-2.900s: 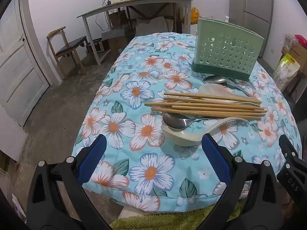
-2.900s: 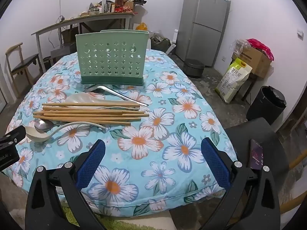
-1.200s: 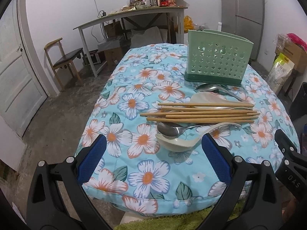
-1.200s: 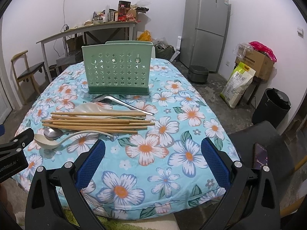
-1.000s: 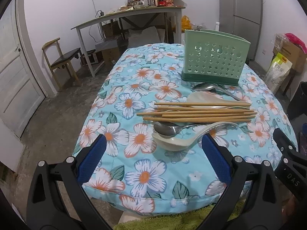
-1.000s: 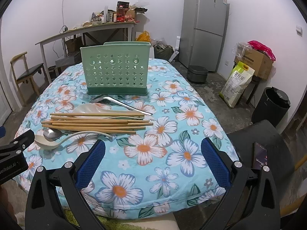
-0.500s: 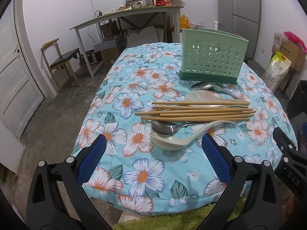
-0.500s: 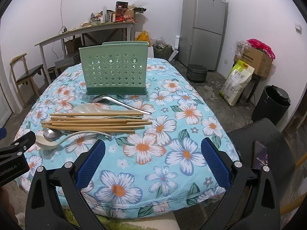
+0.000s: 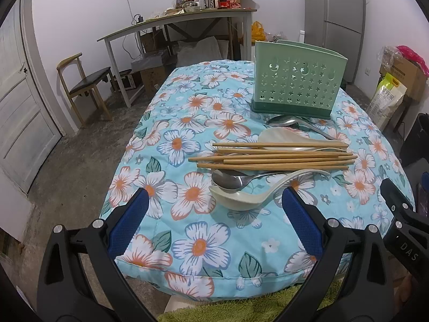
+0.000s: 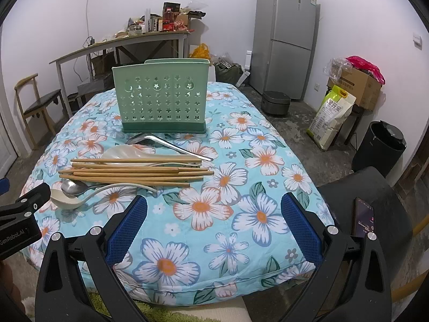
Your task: Organize utensils
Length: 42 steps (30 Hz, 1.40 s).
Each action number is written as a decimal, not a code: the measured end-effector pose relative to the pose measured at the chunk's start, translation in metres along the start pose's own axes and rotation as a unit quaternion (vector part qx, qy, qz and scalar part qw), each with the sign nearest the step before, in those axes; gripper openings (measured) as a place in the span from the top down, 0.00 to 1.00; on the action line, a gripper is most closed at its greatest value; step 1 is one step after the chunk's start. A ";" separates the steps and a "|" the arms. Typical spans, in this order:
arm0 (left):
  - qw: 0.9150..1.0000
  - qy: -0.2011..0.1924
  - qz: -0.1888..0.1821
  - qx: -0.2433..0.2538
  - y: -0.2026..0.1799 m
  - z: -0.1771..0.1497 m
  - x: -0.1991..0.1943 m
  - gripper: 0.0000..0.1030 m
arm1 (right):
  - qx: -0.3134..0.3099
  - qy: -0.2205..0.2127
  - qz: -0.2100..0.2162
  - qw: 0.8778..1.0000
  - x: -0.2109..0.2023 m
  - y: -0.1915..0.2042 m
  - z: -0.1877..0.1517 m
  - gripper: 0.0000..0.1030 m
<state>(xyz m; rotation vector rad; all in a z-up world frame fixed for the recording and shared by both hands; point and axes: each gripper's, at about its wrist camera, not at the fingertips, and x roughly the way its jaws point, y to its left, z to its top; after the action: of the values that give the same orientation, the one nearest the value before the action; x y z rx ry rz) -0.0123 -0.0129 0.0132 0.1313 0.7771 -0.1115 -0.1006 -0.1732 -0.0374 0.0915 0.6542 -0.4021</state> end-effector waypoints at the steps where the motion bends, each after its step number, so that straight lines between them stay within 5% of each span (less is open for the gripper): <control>1: 1.000 -0.001 0.000 0.000 0.000 0.000 0.000 0.07 | 0.000 -0.001 0.000 1.000 -0.001 0.000 0.000 0.06; 42: 0.999 -0.036 -0.001 -0.004 0.005 0.000 -0.027 0.07 | 0.001 -0.022 0.001 1.000 -0.017 -0.003 0.000 0.06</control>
<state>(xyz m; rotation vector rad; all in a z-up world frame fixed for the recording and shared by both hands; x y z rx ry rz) -0.0307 -0.0070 0.0321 0.1174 0.7057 -0.1149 -0.1144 -0.1700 -0.0270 0.0843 0.6095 -0.4009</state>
